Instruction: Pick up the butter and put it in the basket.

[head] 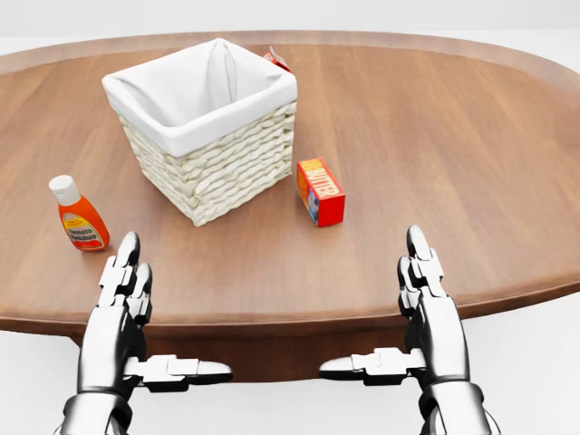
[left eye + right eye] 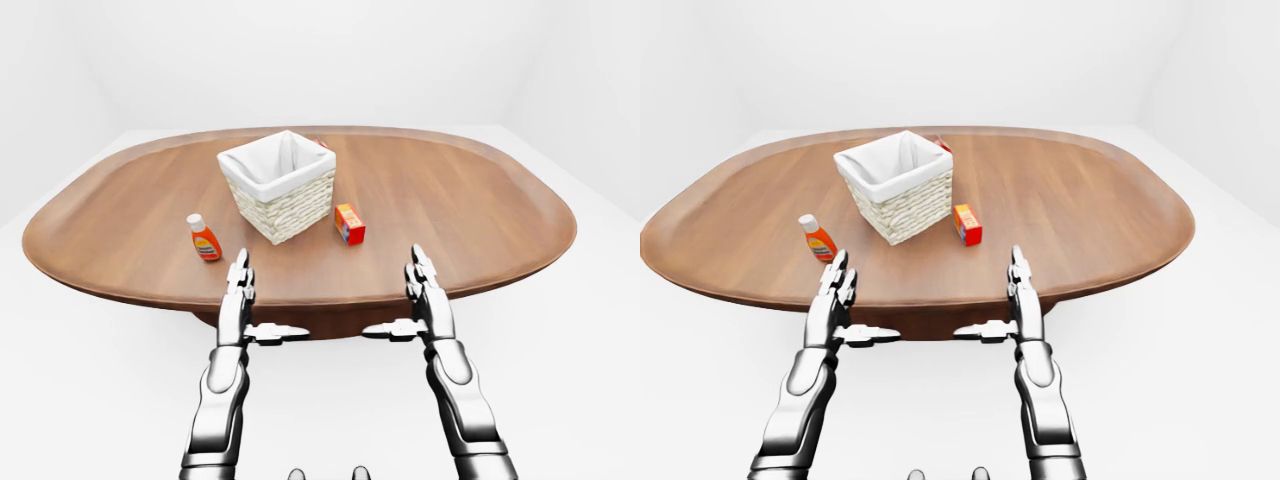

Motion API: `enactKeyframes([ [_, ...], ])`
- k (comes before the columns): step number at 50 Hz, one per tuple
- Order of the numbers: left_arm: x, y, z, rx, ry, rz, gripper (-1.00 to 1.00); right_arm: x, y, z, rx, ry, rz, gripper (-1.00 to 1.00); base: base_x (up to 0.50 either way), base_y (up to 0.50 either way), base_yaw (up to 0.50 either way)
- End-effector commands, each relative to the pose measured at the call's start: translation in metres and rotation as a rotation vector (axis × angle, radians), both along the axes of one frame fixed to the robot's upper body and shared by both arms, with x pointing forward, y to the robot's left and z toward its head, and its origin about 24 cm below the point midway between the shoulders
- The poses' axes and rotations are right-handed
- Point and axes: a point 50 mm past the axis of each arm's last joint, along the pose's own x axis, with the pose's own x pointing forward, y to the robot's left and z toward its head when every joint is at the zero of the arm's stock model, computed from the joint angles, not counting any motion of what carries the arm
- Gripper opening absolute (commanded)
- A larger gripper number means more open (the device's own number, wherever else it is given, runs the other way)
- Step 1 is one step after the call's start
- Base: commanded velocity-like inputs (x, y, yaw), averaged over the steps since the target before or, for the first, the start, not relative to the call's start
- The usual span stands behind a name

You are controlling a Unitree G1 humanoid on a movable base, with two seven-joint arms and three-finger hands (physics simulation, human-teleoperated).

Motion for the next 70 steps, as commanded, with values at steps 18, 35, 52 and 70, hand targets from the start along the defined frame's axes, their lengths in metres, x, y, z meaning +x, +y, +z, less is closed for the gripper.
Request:
enactKeyframes([
  [18,0.004,0.009,0.043,0.06,-0.126,-0.04,1.0,-0.002,-0.005,0.065,0.0,-0.226,0.031,1.0,0.0,0.0,0.0],
  [35,0.0,0.008,0.077,0.085,-0.273,-0.043,1.0,-0.008,-0.007,0.094,0.046,-0.357,0.041,1.0,0.0,0.0,0.0],
  [52,0.0,0.004,0.077,0.077,-0.271,-0.055,1.0,-0.009,-0.005,0.096,0.061,-0.366,0.051,1.0,0.13,0.17,0.0],
  [70,-0.001,0.004,0.073,0.069,-0.257,-0.056,1.0,-0.009,-0.004,0.094,0.062,-0.359,0.059,1.0,0.27,0.1,0.0],
])
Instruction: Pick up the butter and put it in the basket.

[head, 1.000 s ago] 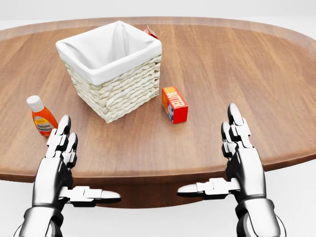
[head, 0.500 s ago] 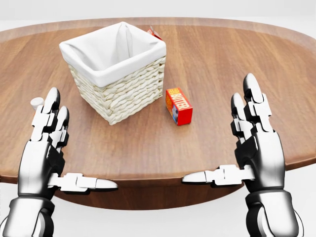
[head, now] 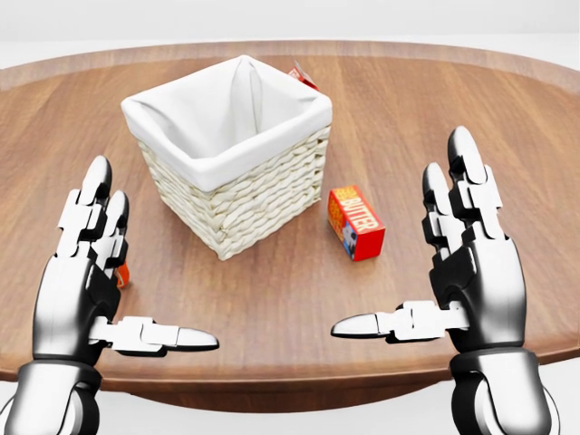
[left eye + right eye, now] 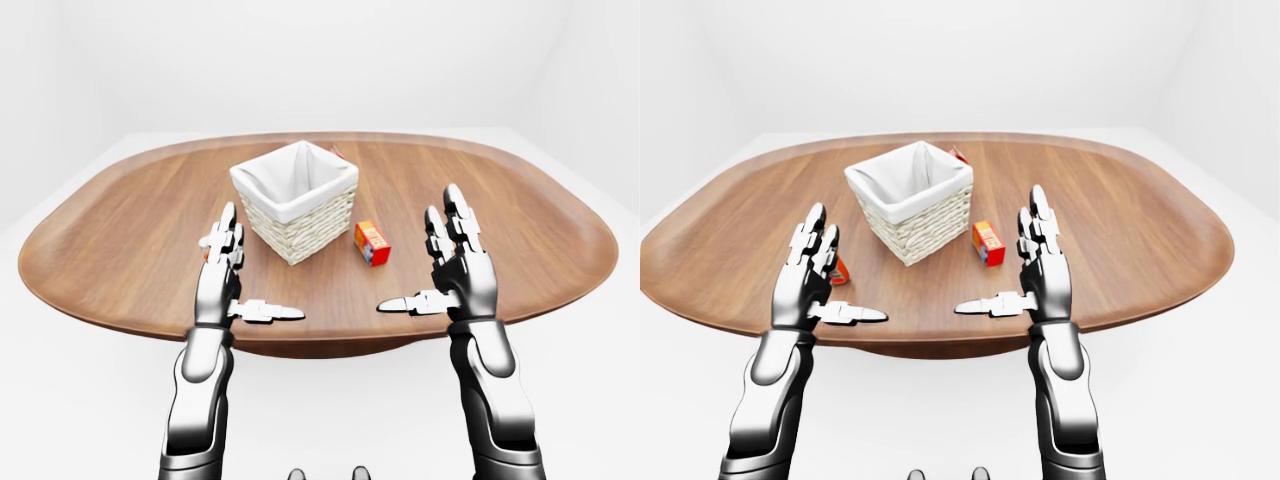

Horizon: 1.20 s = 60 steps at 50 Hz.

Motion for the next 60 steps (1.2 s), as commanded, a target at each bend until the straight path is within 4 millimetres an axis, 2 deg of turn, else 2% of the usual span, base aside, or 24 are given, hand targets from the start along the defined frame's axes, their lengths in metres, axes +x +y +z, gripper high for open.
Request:
enactKeyframes([
  [1,-0.001,-0.001,-0.002,-0.006,0.008,-0.003,1.0,-0.001,0.0,-0.001,0.001,0.005,0.005,1.0,0.29,0.02,0.0],
  [60,0.001,-0.001,-0.014,-0.017,0.06,-0.004,1.0,0.001,0.003,-0.008,-0.009,0.037,0.013,1.0,0.29,0.08,0.0],
])
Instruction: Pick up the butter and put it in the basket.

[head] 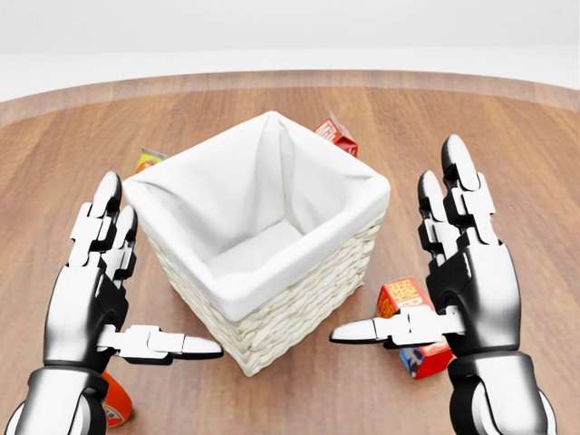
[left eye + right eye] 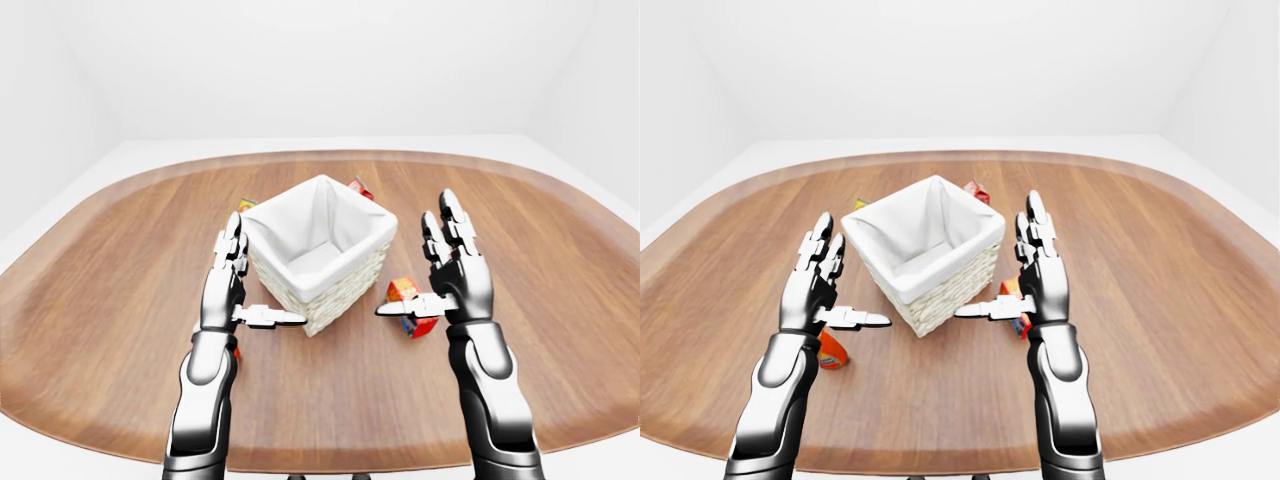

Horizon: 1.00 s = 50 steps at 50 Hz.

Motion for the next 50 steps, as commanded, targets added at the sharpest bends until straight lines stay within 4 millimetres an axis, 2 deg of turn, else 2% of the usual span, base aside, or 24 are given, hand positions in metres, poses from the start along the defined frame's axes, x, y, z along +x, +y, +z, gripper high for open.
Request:
enactKeyframes([
  [1,0.001,0.001,-0.001,-0.001,0.004,0.003,1.0,0.002,0.003,-0.002,-0.006,0.012,0.006,1.0,0.2,0.0,0.0],
  [16,0.002,0.001,0.001,0.002,-0.003,-0.001,1.0,0.003,0.006,-0.007,-0.057,0.032,0.004,1.0,0.03,0.0,0.0],
  [20,0.002,0.001,0.0,0.0,0.001,-0.001,1.0,0.007,0.002,-0.014,-0.076,0.065,-0.029,1.0,0.0,0.0,0.0],
  [24,0.002,0.0,0.0,-0.002,-0.001,-0.004,1.0,0.019,-0.01,-0.035,-0.098,0.163,-0.091,1.0,0.0,0.0,0.0],
  [26,0.002,0.0,0.001,-0.003,-0.004,-0.005,1.0,0.025,-0.017,-0.05,-0.111,0.232,-0.129,1.0,0.0,0.0,0.0],
  [28,0.001,0.0,0.002,-0.002,-0.006,-0.005,1.0,0.034,-0.028,-0.075,-0.13,0.351,-0.188,1.0,0.0,0.0,0.0],
  [32,0.0,0.001,0.002,-0.003,-0.007,-0.004,1.0,0.04,-0.044,-0.1,-0.169,0.435,-0.279,1.0,0.0,0.0,0.0],
  [40,-0.001,0.0,0.002,-0.005,-0.009,-0.005,1.0,0.041,-0.063,-0.13,-0.229,0.522,-0.387,1.0,0.0,0.0,0.0],
  [45,-0.001,0.0,0.0,-0.007,-0.001,-0.005,1.0,0.036,-0.085,-0.16,-0.279,0.696,-0.495,1.0,0.0,0.0,0.0],
  [50,0.0,0.0,-0.002,-0.008,0.007,-0.005,1.0,0.031,-0.09,-0.18,-0.306,0.828,-0.531,1.0,0.0,0.0,0.0],
])
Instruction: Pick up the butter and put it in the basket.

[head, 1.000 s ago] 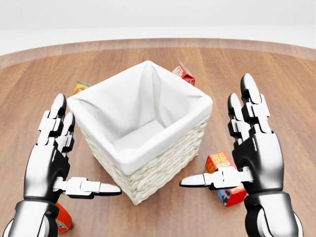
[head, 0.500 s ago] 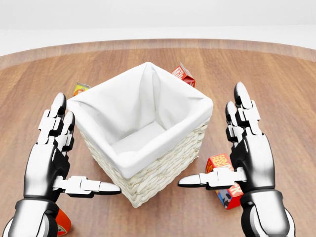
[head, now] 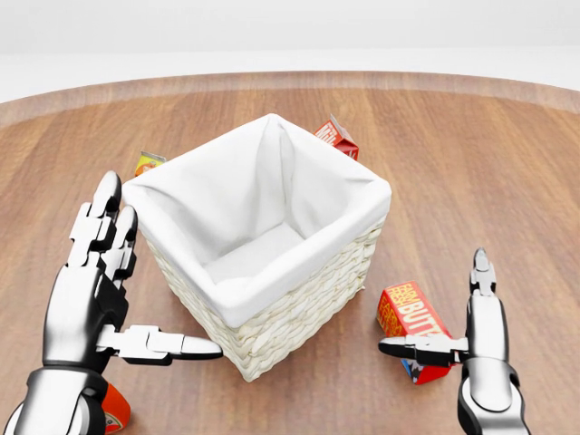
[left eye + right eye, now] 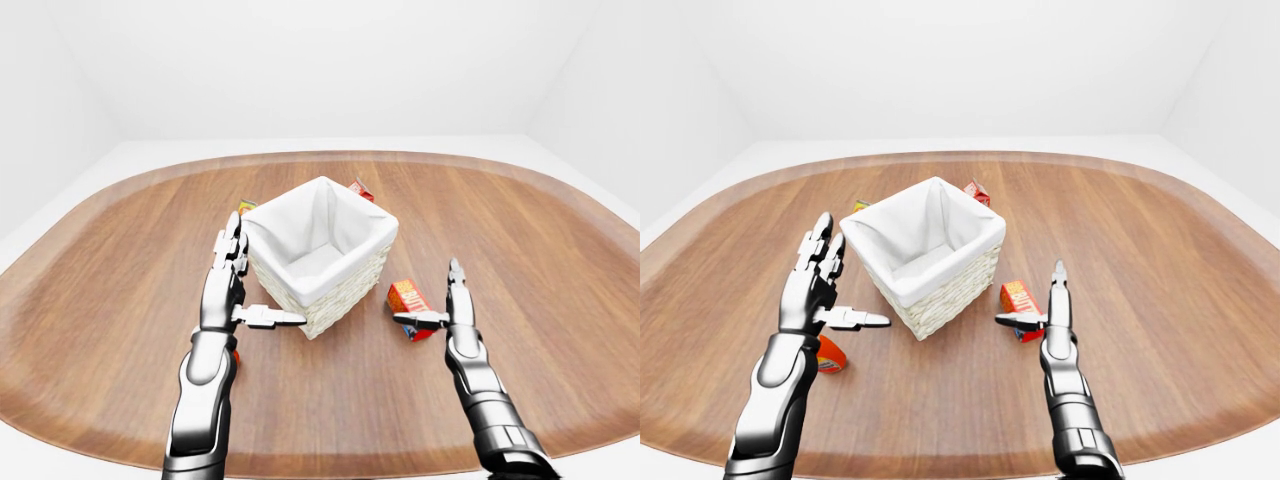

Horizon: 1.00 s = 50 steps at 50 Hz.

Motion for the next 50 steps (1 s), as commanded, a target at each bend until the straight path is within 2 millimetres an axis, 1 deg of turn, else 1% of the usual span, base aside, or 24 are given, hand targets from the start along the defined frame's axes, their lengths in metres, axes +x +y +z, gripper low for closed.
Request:
enactKeyframes([
  [1,0.0,0.0,-0.003,-0.002,0.011,-0.001,1.0,-0.014,-0.027,-0.053,-0.067,0.323,-0.171,1.0,0.0,0.0,0.0],
  [6,0.0,-0.001,-0.003,-0.003,0.013,-0.002,1.0,-0.018,-0.03,-0.062,-0.106,0.399,-0.193,1.0,0.0,0.0,0.0],
  [9,0.0,-0.001,-0.003,-0.002,0.014,-0.002,1.0,-0.021,-0.028,-0.067,-0.109,0.438,-0.184,1.0,0.0,0.0,0.0],
  [15,0.001,-0.001,-0.003,-0.001,0.015,-0.003,1.0,-0.023,-0.026,-0.071,-0.115,0.466,-0.181,1.0,0.0,0.0,0.0],
  [23,0.002,-0.001,-0.001,0.002,0.006,-0.003,1.0,-0.015,-0.018,-0.067,-0.162,0.462,-0.136,1.0,0.0,0.0,0.0],
  [37,0.002,-0.001,0.002,0.008,-0.007,-0.005,1.0,-0.001,-0.017,-0.056,-0.197,0.438,-0.126,1.0,0.0,0.0,0.0],
  [47,0.001,-0.001,0.001,0.008,-0.005,-0.002,1.0,0.004,-0.014,-0.052,-0.206,0.428,-0.121,1.0,0.0,0.0,0.0],
  [50,0.001,-0.001,0.001,0.009,-0.004,-0.003,1.0,0.007,-0.013,-0.049,-0.249,0.422,-0.104,1.0,0.0,0.0,0.0],
])
